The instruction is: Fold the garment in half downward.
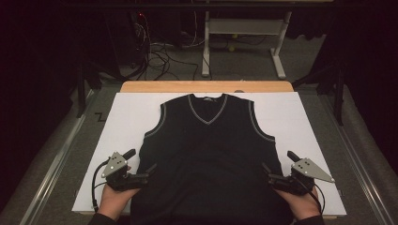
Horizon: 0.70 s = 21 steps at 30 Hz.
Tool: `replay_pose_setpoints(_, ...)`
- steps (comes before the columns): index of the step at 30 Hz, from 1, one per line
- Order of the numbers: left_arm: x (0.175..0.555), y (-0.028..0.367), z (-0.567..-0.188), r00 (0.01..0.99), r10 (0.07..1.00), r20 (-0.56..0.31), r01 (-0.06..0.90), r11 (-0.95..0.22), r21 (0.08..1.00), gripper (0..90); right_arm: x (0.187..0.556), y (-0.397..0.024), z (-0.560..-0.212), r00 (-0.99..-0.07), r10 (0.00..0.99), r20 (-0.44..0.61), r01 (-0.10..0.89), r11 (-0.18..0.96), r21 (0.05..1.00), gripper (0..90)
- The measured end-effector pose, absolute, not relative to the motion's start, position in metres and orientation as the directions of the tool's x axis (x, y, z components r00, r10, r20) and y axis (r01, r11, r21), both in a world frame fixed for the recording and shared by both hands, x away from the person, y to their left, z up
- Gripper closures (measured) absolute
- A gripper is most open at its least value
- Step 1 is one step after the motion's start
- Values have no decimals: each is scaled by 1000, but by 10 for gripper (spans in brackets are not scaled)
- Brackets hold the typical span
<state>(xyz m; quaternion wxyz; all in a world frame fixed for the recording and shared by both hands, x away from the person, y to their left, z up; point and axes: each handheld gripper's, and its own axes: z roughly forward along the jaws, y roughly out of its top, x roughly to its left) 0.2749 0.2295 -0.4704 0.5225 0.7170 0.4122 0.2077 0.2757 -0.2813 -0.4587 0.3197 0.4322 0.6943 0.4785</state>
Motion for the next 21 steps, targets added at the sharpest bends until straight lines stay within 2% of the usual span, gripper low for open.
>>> replay_pose_setpoints(21, 280, 236, -470, 534, 830, -163, 460, -123, 879, 0, 278, -279, -459, -414, 909, -44, 366, 210, 907, 0)
